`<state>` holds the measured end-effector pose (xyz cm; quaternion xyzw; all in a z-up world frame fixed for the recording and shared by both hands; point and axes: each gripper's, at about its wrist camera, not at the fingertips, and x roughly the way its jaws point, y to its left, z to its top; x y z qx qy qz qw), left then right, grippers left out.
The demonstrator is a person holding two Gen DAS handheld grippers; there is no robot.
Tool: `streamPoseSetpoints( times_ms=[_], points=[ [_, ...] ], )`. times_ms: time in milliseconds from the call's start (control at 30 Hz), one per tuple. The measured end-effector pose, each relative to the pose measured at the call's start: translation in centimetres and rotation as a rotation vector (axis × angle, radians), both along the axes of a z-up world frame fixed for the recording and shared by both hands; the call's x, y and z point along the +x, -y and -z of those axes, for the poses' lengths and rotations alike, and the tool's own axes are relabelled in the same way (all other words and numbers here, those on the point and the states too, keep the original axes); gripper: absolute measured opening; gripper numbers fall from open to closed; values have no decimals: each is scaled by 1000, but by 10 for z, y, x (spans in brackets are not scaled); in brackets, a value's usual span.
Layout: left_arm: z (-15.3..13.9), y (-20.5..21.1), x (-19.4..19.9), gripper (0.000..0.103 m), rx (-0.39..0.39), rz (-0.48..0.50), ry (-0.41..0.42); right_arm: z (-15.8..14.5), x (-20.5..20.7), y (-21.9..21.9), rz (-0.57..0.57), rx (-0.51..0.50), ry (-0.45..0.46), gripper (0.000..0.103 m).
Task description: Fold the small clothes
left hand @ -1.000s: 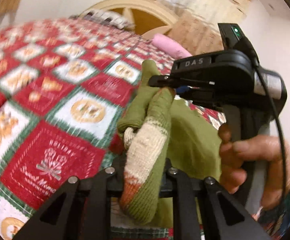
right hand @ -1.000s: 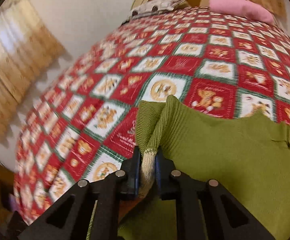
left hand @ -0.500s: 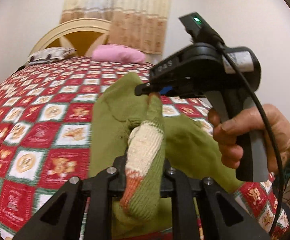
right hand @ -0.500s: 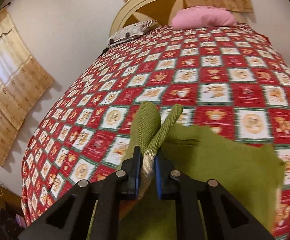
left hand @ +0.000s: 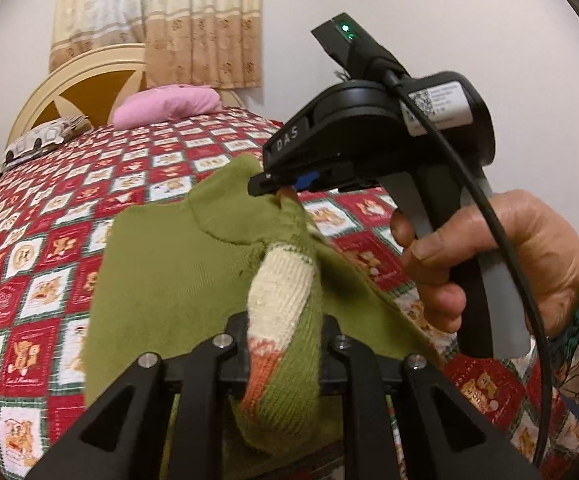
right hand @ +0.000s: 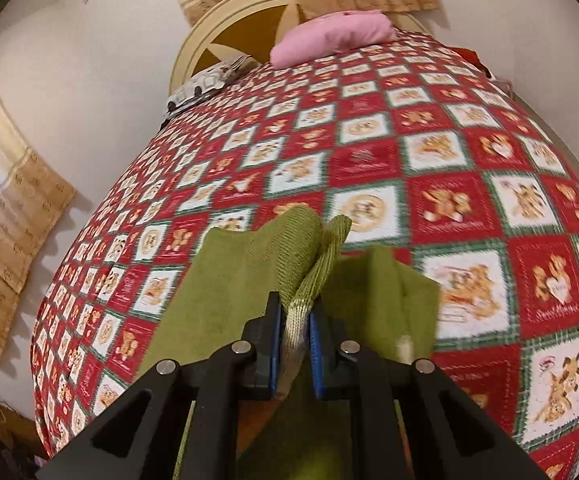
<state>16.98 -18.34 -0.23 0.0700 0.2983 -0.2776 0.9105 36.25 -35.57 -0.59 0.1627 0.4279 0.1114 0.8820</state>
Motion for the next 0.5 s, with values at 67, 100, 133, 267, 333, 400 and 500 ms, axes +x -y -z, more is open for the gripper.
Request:
streamPoseSetpoints(
  times_ms=[67,100,133,267,333,400,500],
  points=[
    [4,9,0,17,20,8,-5,8,-1,8,12,4,-6,12],
    [6,13,-2,17,27,12,-9,12,-3,13,18,10,-9,12],
    [8,17,-4,17,34,15,-10,15,-4,17,24,15,-11,12],
    [12,29,-6,17,53,31,-18,30,-8,34,47,43,-24,12],
    [13,37,-6,17,61,37,-28,37,-9,40,55,51,-30,12],
    [16,41,-3,17,66,39,-47,43,-9,44,59,57,-40,12],
    [20,44,0,17,71,34,-84,54,-10,49,64,81,-46,12]
  ],
)
